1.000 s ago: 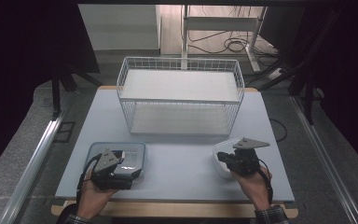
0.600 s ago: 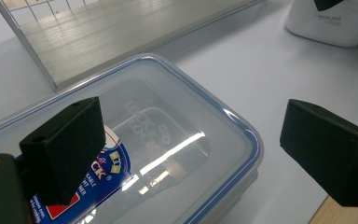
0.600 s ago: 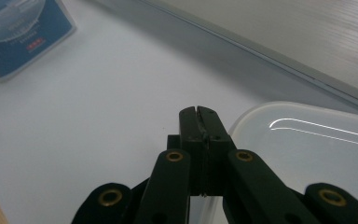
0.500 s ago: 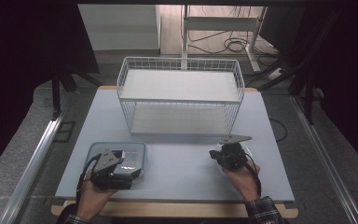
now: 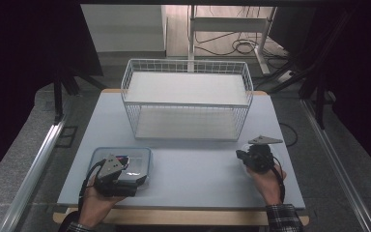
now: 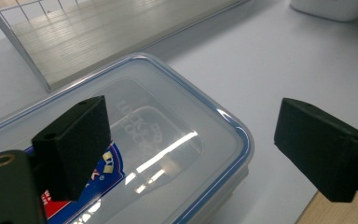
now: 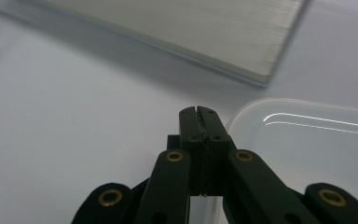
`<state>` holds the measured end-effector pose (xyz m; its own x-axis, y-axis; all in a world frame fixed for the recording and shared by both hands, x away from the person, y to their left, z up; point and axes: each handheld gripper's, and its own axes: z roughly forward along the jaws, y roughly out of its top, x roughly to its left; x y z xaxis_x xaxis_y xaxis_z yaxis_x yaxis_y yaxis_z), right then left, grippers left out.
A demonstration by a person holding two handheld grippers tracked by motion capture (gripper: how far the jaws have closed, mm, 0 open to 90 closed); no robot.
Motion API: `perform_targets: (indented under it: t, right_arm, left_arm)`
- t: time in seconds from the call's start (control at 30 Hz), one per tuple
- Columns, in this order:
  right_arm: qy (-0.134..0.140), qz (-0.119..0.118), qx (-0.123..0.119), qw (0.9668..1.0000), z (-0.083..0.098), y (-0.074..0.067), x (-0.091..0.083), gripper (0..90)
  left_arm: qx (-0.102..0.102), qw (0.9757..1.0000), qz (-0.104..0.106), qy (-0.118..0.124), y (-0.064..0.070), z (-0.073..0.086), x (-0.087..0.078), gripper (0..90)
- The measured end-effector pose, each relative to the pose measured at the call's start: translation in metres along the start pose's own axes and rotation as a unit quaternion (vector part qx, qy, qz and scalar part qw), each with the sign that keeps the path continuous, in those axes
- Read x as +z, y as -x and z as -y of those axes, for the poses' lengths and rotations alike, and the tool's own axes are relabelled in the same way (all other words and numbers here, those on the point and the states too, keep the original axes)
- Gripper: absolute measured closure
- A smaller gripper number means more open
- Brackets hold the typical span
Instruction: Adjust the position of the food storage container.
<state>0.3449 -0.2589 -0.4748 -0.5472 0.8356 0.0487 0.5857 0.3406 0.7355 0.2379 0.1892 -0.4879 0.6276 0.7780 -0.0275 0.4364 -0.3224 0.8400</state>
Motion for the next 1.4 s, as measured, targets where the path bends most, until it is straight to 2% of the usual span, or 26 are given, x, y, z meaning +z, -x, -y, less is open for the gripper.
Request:
perform_targets:
  t: [0.17,0.3,0.33,0.4,0.43,0.47,0.53,0.57,0.6,0.63,0.67,0.7,0.73,0.77,0.83,0.87,0.9,0.93,0.97,1.0,1.03,1.07,1.1,1.2,1.3,1.4]
  right_arm:
    - [0.006,0.020,0.024,0.9995,0.003,0.017,-0.006,89.2]
    - [0.009,0.023,0.023,0.9994,0.004,0.016,-0.007,89.2]
    - [0.012,0.019,0.023,0.9995,0.004,0.015,-0.008,89.1]
    - [0.020,0.012,0.013,0.9996,0.003,0.007,-0.010,89.1]
    - [0.020,0.012,0.013,0.9996,0.003,0.007,-0.010,89.1]
    - [0.021,0.011,0.012,0.9996,0.003,0.006,-0.010,89.1]
    - [0.024,0.003,0.000,0.9997,0.006,-0.001,-0.011,89.1]
    - [0.024,0.003,0.000,0.9997,0.006,-0.001,-0.011,89.1]
    - [0.026,0.002,-0.001,0.9997,0.007,-0.002,-0.012,89.1]
    - [0.032,-0.003,-0.004,0.9995,0.008,-0.006,-0.014,89.1]
    - [0.033,-0.004,-0.005,0.9994,0.009,-0.006,-0.015,89.1]
    - [0.035,-0.005,-0.005,0.9994,0.009,-0.007,-0.015,89.1]
    - [0.035,-0.006,-0.005,0.9993,0.010,-0.008,-0.016,89.2]
    - [0.035,-0.006,-0.005,0.9993,0.010,-0.008,-0.016,89.2]
    - [0.035,-0.013,-0.006,0.9993,0.011,-0.010,-0.015,89.2]
    - [0.034,-0.016,-0.006,0.9993,0.011,-0.011,-0.015,89.2]
    - [0.034,-0.018,-0.006,0.9992,0.011,-0.013,-0.014,89.2]
    - [0.033,-0.021,-0.007,0.9992,0.012,-0.014,-0.014,89.2]
    - [0.033,-0.021,-0.007,0.9992,0.012,-0.014,-0.014,89.2]
    - [0.032,-0.025,-0.010,0.9991,0.012,-0.017,-0.013,89.2]
    - [0.032,-0.025,-0.010,0.9991,0.012,-0.017,-0.013,89.2]
    - [0.031,-0.029,-0.012,0.9990,0.012,-0.019,-0.012,89.1]
    - [0.031,-0.029,-0.012,0.9990,0.012,-0.019,-0.012,89.1]
    - [0.027,-0.037,-0.013,0.9989,0.014,-0.023,-0.012,89.0]
    - [0.026,-0.044,-0.011,0.9987,0.015,-0.026,-0.013,89.0]
    - [0.024,-0.049,-0.010,0.9985,0.016,-0.029,-0.013,89.0]
  left_arm:
    - [0.007,1.0000,0.001,-0.005,0.001,-0.001,0.001,16.4]
    - [0.017,0.9998,-0.005,-0.010,0.000,-0.002,-0.003,34.0]
    - [0.017,0.9997,-0.010,-0.011,-0.003,-0.004,-0.008,34.0]
    - [0.011,0.9997,-0.020,-0.012,-0.011,-0.003,-0.016,56.9]
    - [0.011,0.9997,-0.020,-0.012,-0.011,-0.003,-0.016,61.8]
    - [0.000,0.9995,-0.028,-0.013,-0.018,-0.001,-0.020,61.8]
    - [-0.022,0.9982,-0.054,-0.016,-0.036,0.006,-0.030,79.4]
    - [-0.022,0.9982,-0.054,-0.016,-0.036,0.006,-0.030,82.9]
    - [-0.035,0.9970,-0.067,-0.018,-0.047,0.012,-0.036,82.9]
    - [-0.046,0.9951,-0.086,-0.019,-0.060,0.018,-0.043,89.7]
    - [-0.054,0.9939,-0.095,-0.019,-0.066,0.022,-0.048,89.7]
    - [-0.054,0.9939,-0.095,-0.019,-0.066,0.022,-0.048,89.8]
    - [-0.067,0.9906,-0.117,-0.020,-0.078,0.029,-0.055,89.8]
    - [-0.067,0.9906,-0.117,-0.020,-0.078,0.029,-0.055,89.9]
    - [-0.083,0.9872,-0.135,-0.021,-0.089,0.037,-0.061,89.9]
    - [-0.096,0.9829,-0.153,-0.033,-0.099,0.046,-0.062,89.9]
    - [-0.102,0.9804,-0.162,-0.043,-0.104,0.050,-0.061,89.9]
    - [-0.108,0.9787,-0.166,-0.052,-0.108,0.053,-0.060,89.9]
    - [-0.108,0.9787,-0.166,-0.052,-0.108,0.053,-0.060,89.9]
    - [-0.124,0.9755,-0.166,-0.073,-0.117,0.062,-0.056,89.9]
    - [-0.124,0.9755,-0.166,-0.073,-0.117,0.062,-0.056,89.9]
    - [-0.134,0.9748,-0.152,-0.095,-0.122,0.068,-0.048,89.8]
    - [-0.134,0.9748,-0.152,-0.095,-0.122,0.068,-0.048,89.9]
    - [-0.132,0.9794,-0.119,-0.096,-0.119,0.066,-0.042,89.8]
    - [-0.124,0.9780,-0.130,-0.106,-0.114,0.063,-0.039,89.8]
    - [-0.134,0.9793,-0.113,-0.100,-0.113,0.062,-0.035,89.8]
